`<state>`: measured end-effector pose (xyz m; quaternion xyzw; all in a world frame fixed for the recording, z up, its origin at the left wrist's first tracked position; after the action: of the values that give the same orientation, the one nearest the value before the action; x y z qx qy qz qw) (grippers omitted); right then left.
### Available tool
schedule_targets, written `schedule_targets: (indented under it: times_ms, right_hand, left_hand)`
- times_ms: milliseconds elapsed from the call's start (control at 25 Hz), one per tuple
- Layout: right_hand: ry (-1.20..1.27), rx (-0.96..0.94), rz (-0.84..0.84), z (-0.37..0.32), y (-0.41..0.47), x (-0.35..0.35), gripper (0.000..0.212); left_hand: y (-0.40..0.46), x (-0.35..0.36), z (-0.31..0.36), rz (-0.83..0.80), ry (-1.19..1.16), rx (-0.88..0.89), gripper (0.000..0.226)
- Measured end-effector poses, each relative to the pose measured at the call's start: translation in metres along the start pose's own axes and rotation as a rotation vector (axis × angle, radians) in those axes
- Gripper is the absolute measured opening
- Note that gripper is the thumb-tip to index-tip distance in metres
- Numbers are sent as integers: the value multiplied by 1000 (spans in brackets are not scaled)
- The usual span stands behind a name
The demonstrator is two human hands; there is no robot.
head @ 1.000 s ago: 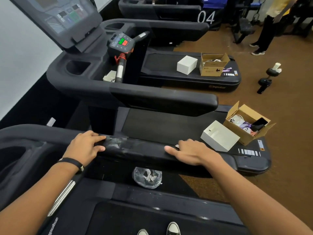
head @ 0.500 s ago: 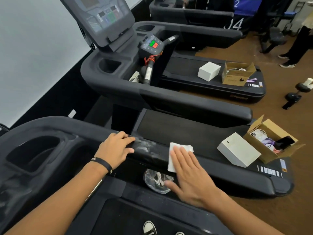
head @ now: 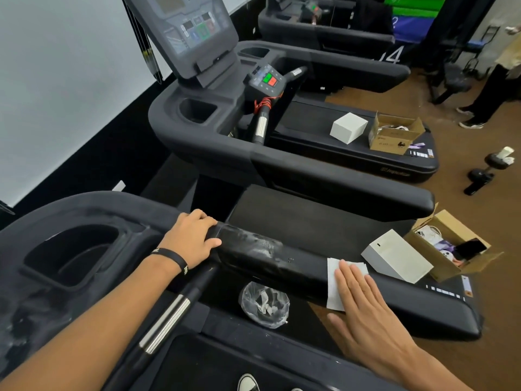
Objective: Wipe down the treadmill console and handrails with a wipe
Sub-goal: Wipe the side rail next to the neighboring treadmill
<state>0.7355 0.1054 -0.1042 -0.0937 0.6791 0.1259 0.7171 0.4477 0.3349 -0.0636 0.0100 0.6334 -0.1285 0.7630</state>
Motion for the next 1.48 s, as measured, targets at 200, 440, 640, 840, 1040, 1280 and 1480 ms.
schedule_targets:
  times_ms: [200, 440, 640, 840, 1040, 1280, 1480]
  right_hand:
    - [28, 21, -7, -12, 16, 5, 90]
    - [213, -71, -6, -62, 97, -8, 98]
    - [259, -146, -51, -84, 145, -10, 95]
    - [178, -235, 1, -42, 86, -8, 89]
    - [77, -287, 31, 3, 25, -5, 84]
    - [132, -241, 4, -18, 56, 0, 88]
    - [190, -242, -49, -53, 116, 0, 90]
  left_hand:
    - [0, 0, 3, 2, -3, -11, 47]
    - [6, -5, 7, -35, 28, -75, 42]
    - [2, -8, 12, -39, 5, -128, 42]
    - [-3, -8, 15, -56, 8, -168, 40]
    - [-5, -3, 15, -22, -64, -188, 42]
    - [-8, 4, 12, 29, -125, -153, 43]
    - [-22, 17, -5, -43, 49, -164, 60]
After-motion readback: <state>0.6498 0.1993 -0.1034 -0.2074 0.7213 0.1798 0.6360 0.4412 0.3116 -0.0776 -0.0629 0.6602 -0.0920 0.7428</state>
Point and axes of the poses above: each hand's wrist, its own y-axis towards the middle knuckle, its own x-axis out of the palm, z = x × y, the point moved 7 cm from there along y, towards the middle knuckle, and after that the axes turned 12 degrees about -x, right-handed, at the moved point
